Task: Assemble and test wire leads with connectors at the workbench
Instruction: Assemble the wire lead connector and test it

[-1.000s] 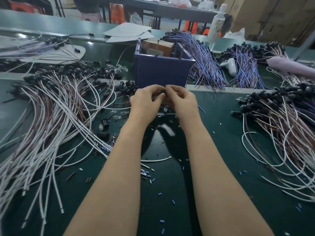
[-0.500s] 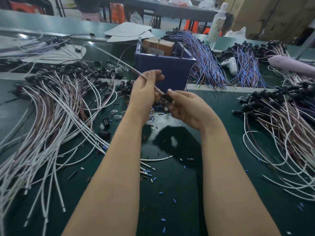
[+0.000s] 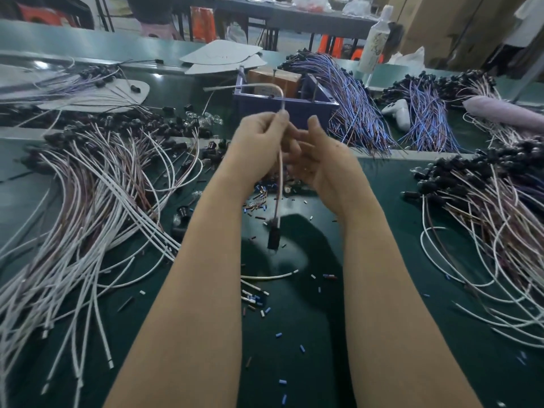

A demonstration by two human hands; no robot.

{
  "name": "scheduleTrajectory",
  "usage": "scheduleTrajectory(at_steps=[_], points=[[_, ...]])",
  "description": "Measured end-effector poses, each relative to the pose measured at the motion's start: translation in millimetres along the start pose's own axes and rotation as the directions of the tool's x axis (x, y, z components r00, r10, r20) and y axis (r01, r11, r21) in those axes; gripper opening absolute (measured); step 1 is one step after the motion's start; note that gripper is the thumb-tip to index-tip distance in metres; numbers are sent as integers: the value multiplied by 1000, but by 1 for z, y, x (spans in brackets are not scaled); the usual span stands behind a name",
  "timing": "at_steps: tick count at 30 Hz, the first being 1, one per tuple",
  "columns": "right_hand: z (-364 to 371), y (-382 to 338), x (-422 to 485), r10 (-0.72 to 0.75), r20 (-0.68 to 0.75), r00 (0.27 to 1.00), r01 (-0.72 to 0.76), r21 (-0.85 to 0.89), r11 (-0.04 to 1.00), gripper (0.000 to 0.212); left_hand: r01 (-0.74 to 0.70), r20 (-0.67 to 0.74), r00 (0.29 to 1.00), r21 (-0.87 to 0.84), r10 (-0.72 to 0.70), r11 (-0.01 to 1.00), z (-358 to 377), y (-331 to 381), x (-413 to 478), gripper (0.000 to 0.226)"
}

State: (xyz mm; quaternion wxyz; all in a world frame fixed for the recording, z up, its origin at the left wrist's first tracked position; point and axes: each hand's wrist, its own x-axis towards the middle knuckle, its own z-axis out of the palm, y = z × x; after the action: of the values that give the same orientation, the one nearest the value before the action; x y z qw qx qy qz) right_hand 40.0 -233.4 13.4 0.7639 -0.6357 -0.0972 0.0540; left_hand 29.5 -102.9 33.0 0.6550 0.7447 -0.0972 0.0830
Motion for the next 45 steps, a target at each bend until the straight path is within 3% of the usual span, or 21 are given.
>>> scheduleTrajectory(at_steps=[3, 6, 9, 11, 14, 17, 21, 26, 35, 39, 43, 45], points=[[-2, -3, 6, -69, -47, 996, 66, -79, 995, 32, 87, 174, 976, 224, -128, 971, 1, 4, 1, 34], [1, -1, 12, -78, -81, 994, 61, -185, 981, 23, 160, 268, 928, 340, -259, 927, 4, 6, 3, 32], [0, 2, 16, -34, -140, 990, 3, -216, 976, 22, 197, 237, 915, 446, -327, 873, -2, 4, 6, 33], [-3, 2, 17, 15, -141, 990, -48, -233, 971, 21, 261, 119, 928, 467, -352, 845, -7, 0, 10, 35], [-3, 3, 15, 147, 65, 987, -120, -313, 942, 16, 301, -144, 953, 328, -267, 896, -8, -9, 17, 39], [2, 4, 11, 316, 279, 907, -164, -457, 874, 13, 218, -279, 943, 111, -180, 970, -2, -12, 20, 33], [2, 7, 10, 435, 353, 829, -192, -550, 813, 14, 77, -444, 892, -41, -87, 996, -8, -16, 21, 19], [-3, 8, 9, 413, 396, 820, -236, -424, 874, 14, 42, -477, 876, -73, -72, 996, -16, -16, 20, 23], [-8, 20, 10, 358, 311, 880, -370, -24, 929, 18, 216, -344, 917, 7, -201, 976, -25, -17, 19, 27], [-8, 22, 12, 365, 170, 915, -387, 115, 915, 18, 224, -327, 926, 68, -190, 972, -24, -16, 18, 26], [-4, 24, 19, 310, -137, 941, -313, 1, 950, 17, 122, -331, 938, 41, -102, 992, -22, -14, 17, 25], [0, 26, 21, 249, -221, 943, -272, -83, 959, 17, 81, -328, 942, 4, -75, 997, -22, -11, 17, 26]])
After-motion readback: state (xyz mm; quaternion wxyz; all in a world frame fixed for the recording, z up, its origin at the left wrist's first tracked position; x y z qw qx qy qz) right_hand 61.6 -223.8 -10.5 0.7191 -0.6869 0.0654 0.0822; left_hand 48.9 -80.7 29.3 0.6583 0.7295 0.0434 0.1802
